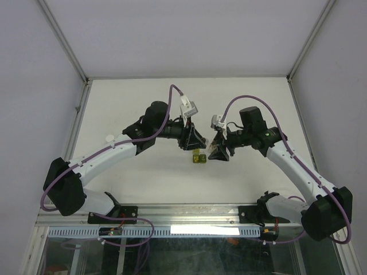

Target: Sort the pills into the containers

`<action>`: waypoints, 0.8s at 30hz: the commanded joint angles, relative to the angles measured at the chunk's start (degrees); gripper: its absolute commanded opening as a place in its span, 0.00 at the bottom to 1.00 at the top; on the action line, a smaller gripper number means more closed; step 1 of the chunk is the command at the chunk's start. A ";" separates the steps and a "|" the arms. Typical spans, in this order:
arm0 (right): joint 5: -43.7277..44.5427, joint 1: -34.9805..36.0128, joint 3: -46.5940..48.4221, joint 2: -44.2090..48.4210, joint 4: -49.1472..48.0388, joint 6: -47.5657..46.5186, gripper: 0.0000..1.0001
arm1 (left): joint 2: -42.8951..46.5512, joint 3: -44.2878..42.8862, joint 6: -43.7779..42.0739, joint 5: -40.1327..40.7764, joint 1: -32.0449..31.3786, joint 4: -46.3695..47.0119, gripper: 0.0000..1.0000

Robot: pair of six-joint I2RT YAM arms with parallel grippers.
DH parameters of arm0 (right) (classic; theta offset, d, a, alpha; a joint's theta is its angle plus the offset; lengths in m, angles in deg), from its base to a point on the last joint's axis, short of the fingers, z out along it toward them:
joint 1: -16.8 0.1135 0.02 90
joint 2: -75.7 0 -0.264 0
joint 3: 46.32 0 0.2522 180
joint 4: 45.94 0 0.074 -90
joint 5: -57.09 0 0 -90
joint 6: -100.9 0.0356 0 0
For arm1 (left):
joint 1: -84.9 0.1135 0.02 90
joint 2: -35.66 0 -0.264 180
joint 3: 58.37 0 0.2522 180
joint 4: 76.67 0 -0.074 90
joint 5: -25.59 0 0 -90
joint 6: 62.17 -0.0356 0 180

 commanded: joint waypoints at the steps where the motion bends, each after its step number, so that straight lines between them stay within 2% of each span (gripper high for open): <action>1: -7.53 0.53 1.91 2.06 -9.60 -0.05 0.00 | 1.03 -0.06 -33.72 -11.95 -2.34 -6.45 0.18; 2: -7.72 0.44 1.85 2.06 -9.59 -0.11 0.00 | 1.51 0.69 -37.68 -12.50 -2.33 -5.94 0.19; 4: -8.04 0.31 1.74 2.08 -9.64 -0.15 0.00 | 1.43 -0.12 -40.40 -13.52 -2.35 -4.64 0.20; 8: -8.30 0.04 1.62 2.14 -9.69 -0.18 0.00 | -1.14 -4.30 -39.82 -13.95 -2.21 -4.07 0.25; 15: -8.50 -0.14 1.65 2.50 -9.61 -0.29 0.00 | -1.26 -6.44 -36.30 -11.03 -1.90 -2.49 0.51; 24: -8.88 -0.51 1.65 2.76 -9.50 -0.31 0.00 | 1.79 -3.25 -32.57 -6.26 -1.64 1.98 0.89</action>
